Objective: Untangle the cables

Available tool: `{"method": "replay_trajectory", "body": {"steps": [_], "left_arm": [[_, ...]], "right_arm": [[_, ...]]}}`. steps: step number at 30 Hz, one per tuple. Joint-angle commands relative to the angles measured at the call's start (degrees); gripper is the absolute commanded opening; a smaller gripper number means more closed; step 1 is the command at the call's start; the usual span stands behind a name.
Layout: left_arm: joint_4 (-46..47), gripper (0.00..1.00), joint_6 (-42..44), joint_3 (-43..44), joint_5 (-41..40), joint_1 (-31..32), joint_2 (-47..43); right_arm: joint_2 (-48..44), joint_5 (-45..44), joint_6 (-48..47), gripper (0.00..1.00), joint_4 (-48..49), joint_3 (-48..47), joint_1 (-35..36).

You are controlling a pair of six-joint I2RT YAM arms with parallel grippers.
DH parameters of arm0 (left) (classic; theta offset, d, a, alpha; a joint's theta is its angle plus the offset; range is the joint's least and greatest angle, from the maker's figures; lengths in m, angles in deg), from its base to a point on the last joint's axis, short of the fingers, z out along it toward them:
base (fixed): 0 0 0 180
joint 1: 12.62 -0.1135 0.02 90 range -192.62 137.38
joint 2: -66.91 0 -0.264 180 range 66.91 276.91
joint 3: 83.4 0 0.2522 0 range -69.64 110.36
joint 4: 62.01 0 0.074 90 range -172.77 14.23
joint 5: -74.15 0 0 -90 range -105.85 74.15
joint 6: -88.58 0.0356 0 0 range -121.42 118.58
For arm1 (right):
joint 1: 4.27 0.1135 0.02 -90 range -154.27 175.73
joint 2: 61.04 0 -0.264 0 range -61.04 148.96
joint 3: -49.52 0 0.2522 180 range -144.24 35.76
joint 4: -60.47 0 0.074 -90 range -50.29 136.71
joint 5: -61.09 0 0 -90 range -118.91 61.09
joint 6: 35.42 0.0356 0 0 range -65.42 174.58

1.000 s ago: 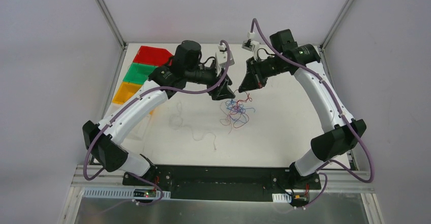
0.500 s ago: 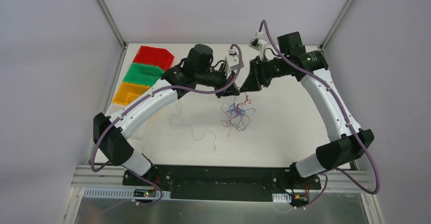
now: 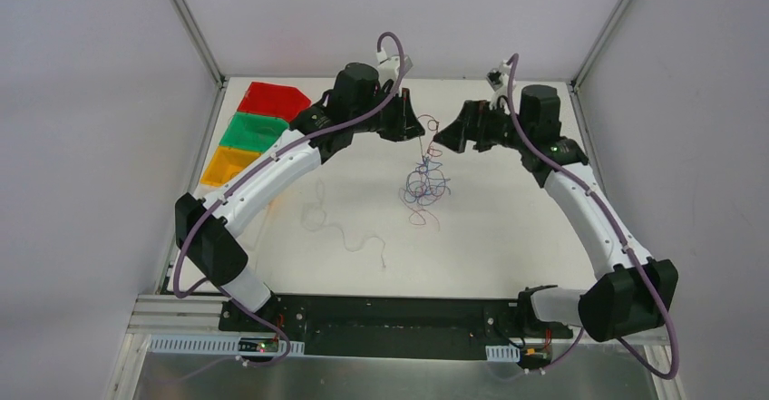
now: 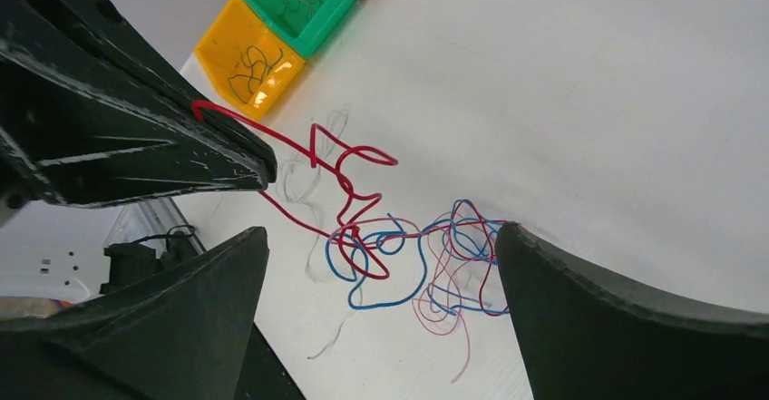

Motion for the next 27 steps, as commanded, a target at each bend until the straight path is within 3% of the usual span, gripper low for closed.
{"method": "replay_trajectory", "body": {"steps": [1, 6, 12, 16, 23, 27], "left_arm": [[2.7, 0.00, -8.9, 3.5, -0.8, 0.1, -0.5], [5.9, 0.00, -10.7, 4.4, 4.6, -0.2, -0.5], [7.1, 0.00, -6.8, 8.4, 12.4, -2.0, -2.4], [5.7, 0.00, -1.7, 15.3, 15.6, -5.9, -2.9], [3.1, 0.00, 2.5, 30.5, 19.4, -13.1, -1.1], [2.1, 0.00, 3.4, 40.3, 18.1, -16.4, 0.7]], "right_arm": [[-2.5, -7.3, 0.3, 0.99, 20.6, 6.3, 6.1], [-0.2, -14.3, -8.9, 0.95, 30.4, 11.2, 13.4], [5.3, -19.8, -15.3, 0.51, 33.8, 13.3, 14.6], [4.2, -18.9, -18.5, 0.32, 35.0, 18.6, 14.6], [5.0, -18.7, -27.2, 0.17, 30.7, 25.8, 12.5], [6.6, -18.6, -32.0, 0.16, 23.9, 26.2, 9.1]]}}
